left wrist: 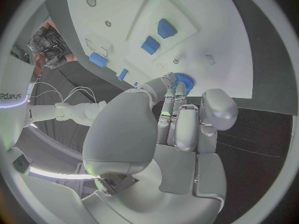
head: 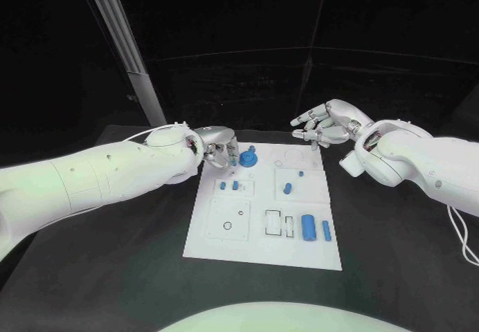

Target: Assemble the parts on the task board

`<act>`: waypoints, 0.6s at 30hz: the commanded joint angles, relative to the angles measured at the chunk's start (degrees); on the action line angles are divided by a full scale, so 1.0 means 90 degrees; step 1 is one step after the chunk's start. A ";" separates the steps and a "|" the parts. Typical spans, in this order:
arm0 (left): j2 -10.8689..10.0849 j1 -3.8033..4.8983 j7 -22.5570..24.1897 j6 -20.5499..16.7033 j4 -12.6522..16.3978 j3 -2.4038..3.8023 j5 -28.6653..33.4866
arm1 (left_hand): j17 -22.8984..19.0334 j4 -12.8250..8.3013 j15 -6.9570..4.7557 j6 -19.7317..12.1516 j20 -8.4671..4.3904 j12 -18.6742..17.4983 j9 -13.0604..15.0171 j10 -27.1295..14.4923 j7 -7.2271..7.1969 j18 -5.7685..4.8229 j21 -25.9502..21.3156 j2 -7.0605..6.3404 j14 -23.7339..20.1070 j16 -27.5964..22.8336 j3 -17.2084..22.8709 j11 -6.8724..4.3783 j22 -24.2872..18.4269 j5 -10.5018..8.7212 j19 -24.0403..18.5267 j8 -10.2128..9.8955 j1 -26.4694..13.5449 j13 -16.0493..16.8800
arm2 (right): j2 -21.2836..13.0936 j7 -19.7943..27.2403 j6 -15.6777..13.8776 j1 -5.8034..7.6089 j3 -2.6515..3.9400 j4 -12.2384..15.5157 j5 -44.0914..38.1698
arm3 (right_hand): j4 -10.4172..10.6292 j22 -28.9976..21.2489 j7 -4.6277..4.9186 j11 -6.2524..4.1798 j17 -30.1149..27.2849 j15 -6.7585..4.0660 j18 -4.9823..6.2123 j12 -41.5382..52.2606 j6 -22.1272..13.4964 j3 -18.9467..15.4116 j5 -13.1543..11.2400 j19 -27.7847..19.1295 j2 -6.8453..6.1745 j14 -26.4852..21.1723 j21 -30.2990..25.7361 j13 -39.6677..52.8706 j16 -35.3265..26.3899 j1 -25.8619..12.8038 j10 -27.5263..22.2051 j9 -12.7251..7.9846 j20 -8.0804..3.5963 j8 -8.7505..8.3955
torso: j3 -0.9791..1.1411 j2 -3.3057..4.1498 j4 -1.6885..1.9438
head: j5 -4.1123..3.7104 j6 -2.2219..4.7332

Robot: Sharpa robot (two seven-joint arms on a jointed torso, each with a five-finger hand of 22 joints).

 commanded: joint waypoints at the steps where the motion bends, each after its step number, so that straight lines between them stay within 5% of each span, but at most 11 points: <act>1: -0.0018 0.0016 -0.0071 0.0323 0.0007 0.0006 0.0118 | -0.0015 -0.0001 -0.0040 0.0043 0.0008 -0.0030 -0.0005 0.0068 -0.0008 -0.0103 0.0028 -0.0025 0.0144 0.0028 0.0045 -0.0002 0.0018 -0.0019 0.0065 -0.0036 -0.0055 0.0009 | 0.0003 0.0030 0.0035 0.0012 0.0004 0.0001 -0.0012 | 0.0017 -0.0006 -0.0016 0.0001 0.0008 0.0007 0.0032 0.0015 -0.0037 0.0022 0.0038 0.0000 0.0005 -0.0039 -0.0035 -0.0007 0.0009 0.0053 -0.0020 0.0007 0.0023 0.0040 | 0.0002 0.0007 -0.0008 | 0.0005 -0.0011; 18: 0.0115 -0.0048 -0.0152 0.0541 -0.0181 -0.0011 0.0114 | -0.0038 -0.0002 -0.0040 0.0054 0.0009 -0.0048 -0.0005 0.0084 -0.0009 -0.0109 0.0060 -0.0030 0.0139 0.0022 0.0056 -0.0003 0.0050 -0.0019 0.0069 -0.0041 -0.0080 0.0010 | 0.0024 0.0034 0.0038 0.0011 0.0004 -0.0005 -0.0012 | 0.0017 -0.0006 -0.0016 0.0001 0.0008 0.0007 0.0032 0.0015 -0.0037 0.0022 0.0038 0.0000 0.0005 -0.0039 -0.0035 -0.0007 0.0009 0.0053 -0.0020 0.0007 0.0023 0.0040 | 0.0005 0.0005 -0.0012 | 0.0010 -0.0030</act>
